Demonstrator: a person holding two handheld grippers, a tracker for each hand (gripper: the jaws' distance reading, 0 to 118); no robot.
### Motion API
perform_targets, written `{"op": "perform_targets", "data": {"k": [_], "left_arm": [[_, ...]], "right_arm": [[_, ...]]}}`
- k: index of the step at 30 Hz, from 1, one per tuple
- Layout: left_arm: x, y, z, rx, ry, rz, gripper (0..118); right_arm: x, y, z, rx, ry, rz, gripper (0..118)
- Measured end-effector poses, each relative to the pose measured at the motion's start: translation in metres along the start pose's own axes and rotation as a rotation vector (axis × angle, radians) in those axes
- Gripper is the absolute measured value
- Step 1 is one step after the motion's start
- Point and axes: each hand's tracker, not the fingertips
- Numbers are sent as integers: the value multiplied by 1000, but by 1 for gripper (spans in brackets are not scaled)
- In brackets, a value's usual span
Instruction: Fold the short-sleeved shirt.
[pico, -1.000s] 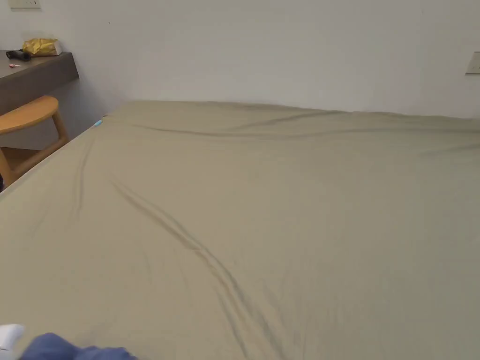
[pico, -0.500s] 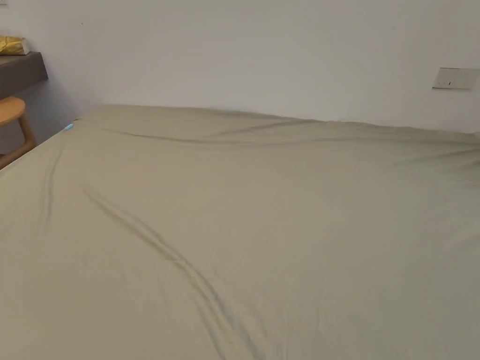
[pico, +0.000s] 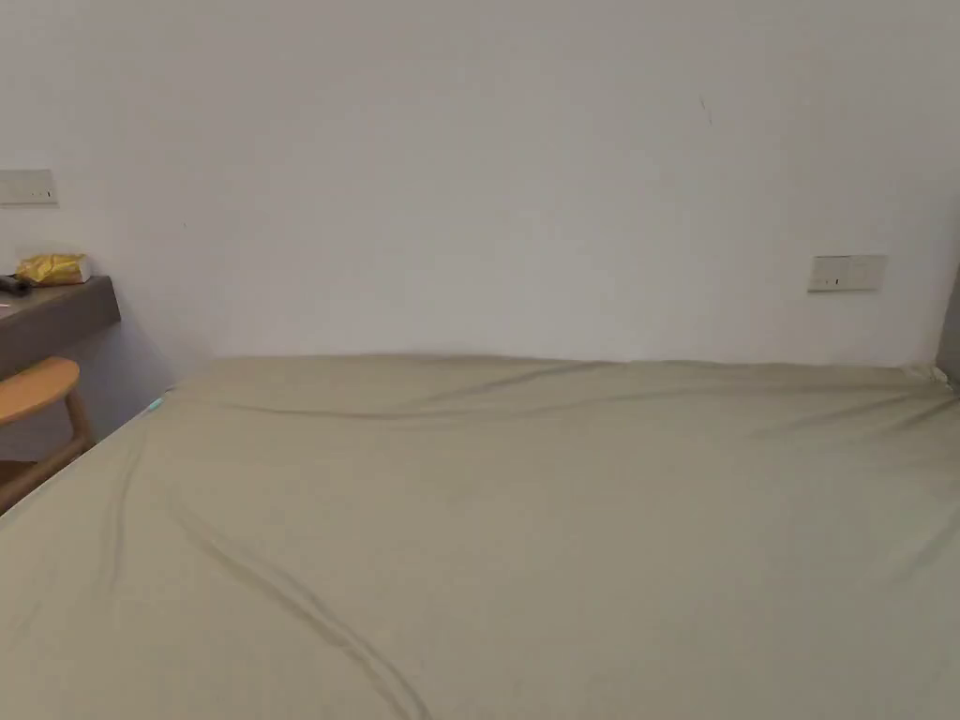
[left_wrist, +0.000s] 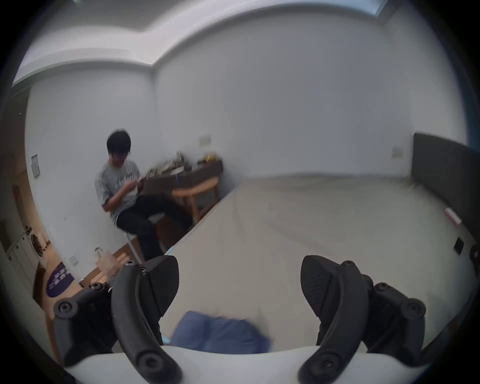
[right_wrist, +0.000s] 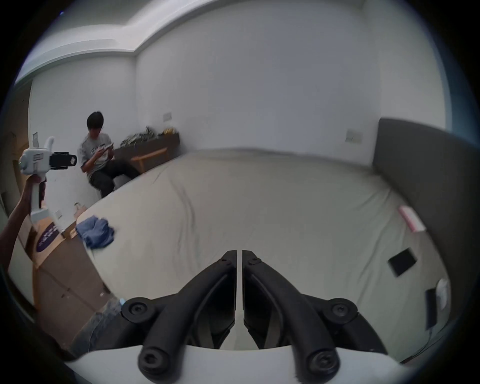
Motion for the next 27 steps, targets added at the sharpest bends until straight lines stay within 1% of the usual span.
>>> {"op": "perform_targets", "data": {"k": [2,3,6,9,11,12,13,14,15,16,17,18,19,21,22,24,27], "left_arm": [[42,1,27,80,-9,49,97],[63,3,41,114,-53,69,97],[118,0,63,164,-183,141,97],[166,0,79,192,-264,149,97],[197,-3,82,213,-264,142,102],[208,-4,82,224,-277,133,107],[219,-3,81,213,-302,125,109],[238,-1,84,177,-353,118,109],[246,-1,83,147,-415,124,111],[252,-1,81,120,-474,138,117],[261,-1,79,68,-530,154,118],[271,0,78,2,-539,150,118],[280,2,79,-47,-510,136,118],[289,-1,84,-52,-410,69,118],[296,-1,91,-45,-398,55,118],[291,-6,91,4,-454,102,118],[282,-5,91,-45,-523,218,118]], "right_arm": [[-1,21,18,71,-50,28,6],[-2,30,27,114,-85,40,6],[-6,48,53,215,-123,79,6],[-12,57,66,262,-139,110,6],[-16,59,71,279,-169,124,7],[-17,60,73,294,-176,128,9],[-18,60,76,316,-190,128,20],[-18,60,78,349,-218,116,45],[-17,60,78,373,-233,96,95],[-16,61,78,379,-250,76,116],[-14,62,77,360,-237,77,118],[-12,63,77,348,-246,67,118],[-9,60,78,360,-246,63,118],[-5,59,82,381,-248,55,118],[-4,58,83,386,-258,48,118],[-1,59,84,387,-271,27,118],[3,58,85,387,-273,0,118]]}}
